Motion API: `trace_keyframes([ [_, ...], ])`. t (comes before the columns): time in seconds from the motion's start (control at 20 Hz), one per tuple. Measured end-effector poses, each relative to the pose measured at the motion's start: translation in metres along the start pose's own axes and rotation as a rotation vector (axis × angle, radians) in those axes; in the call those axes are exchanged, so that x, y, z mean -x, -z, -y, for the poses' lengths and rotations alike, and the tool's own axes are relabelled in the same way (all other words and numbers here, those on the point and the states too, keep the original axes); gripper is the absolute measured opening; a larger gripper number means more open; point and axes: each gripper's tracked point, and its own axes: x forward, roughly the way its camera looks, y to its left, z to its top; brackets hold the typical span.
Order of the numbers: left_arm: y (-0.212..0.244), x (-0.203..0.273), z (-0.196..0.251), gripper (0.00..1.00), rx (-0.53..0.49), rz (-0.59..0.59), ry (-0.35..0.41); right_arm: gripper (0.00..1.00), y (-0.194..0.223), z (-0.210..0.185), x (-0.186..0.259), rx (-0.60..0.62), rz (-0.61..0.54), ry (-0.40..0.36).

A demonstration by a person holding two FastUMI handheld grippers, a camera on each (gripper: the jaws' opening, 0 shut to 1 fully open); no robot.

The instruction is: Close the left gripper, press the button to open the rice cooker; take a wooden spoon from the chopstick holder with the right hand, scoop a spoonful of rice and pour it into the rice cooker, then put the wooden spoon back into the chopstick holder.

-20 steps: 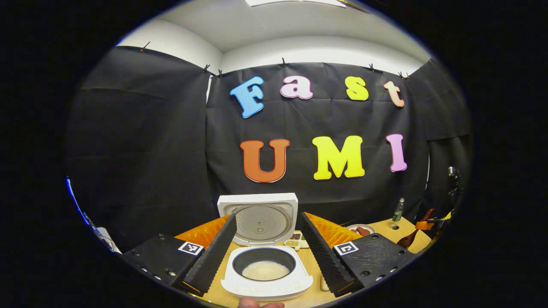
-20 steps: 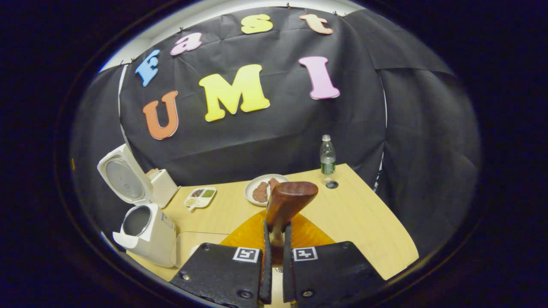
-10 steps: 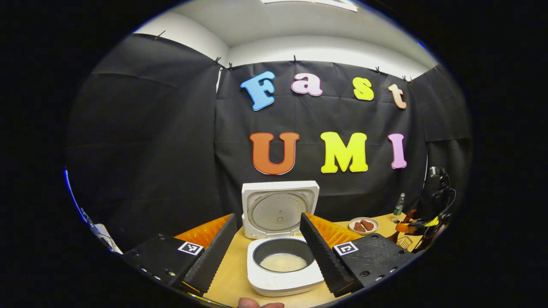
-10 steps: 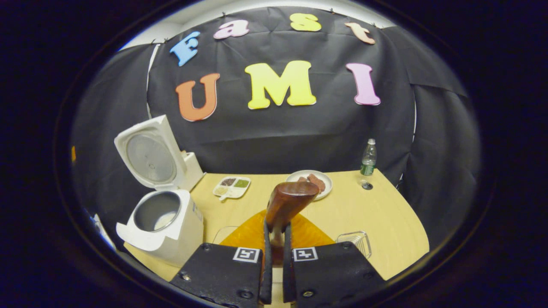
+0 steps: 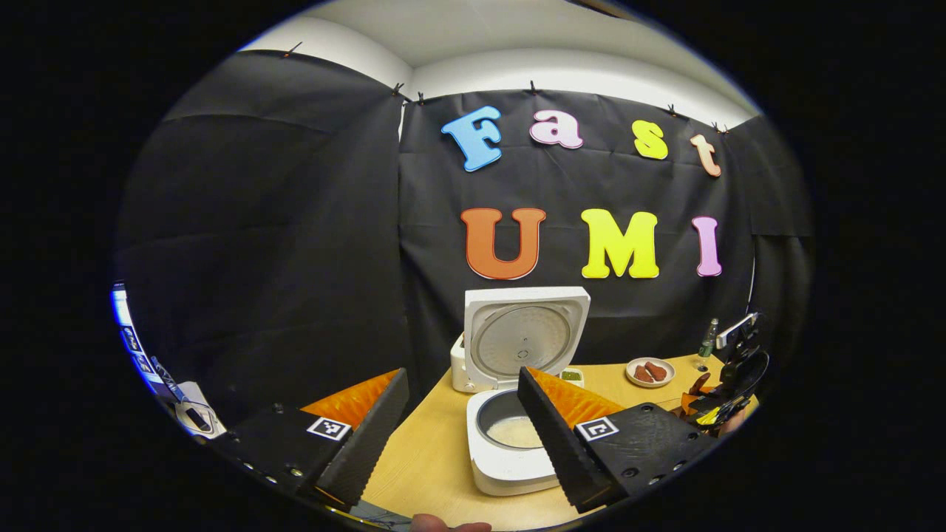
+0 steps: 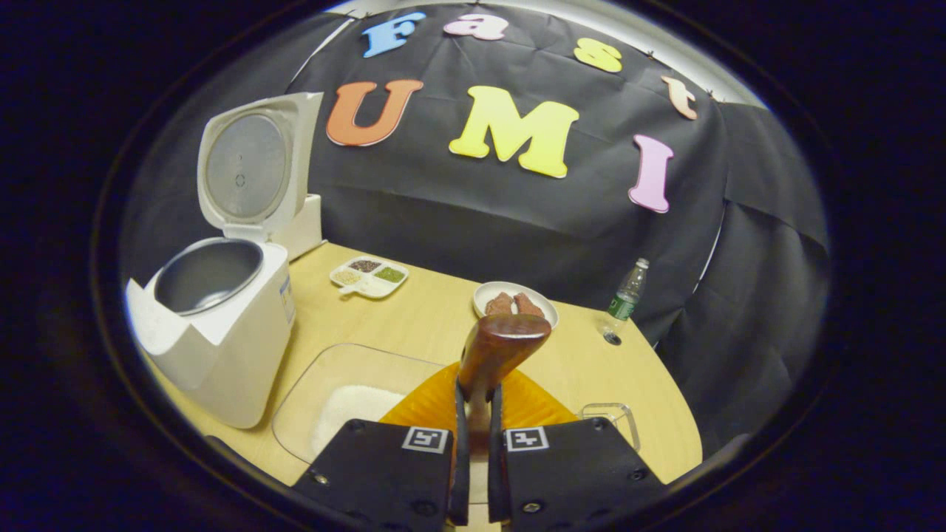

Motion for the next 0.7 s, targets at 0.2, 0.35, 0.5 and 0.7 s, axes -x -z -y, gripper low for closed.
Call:
trace_keyframes([
  [0.2, 0.007, 0.004, -0.005, 0.95, -0.002, -0.016, -0.016, 0.15, -0.001, -0.03, -0.008, -0.044, -0.008, -0.06],
  [0.35, 0.01, 0.008, -0.011, 0.95, -0.001, -0.025, -0.028, 0.15, -0.001, -0.06, -0.006, -0.169, -0.043, -0.156],
  [0.5, 0.011, 0.014, -0.016, 0.95, 0.005, -0.026, -0.044, 0.15, -0.006, -0.082, -0.002, -0.269, -0.074, -0.234],
  [0.7, 0.012, 0.018, -0.021, 0.95, 0.007, -0.029, -0.061, 0.15, -0.01, -0.081, 0.001, -0.481, -0.135, -0.291],
])
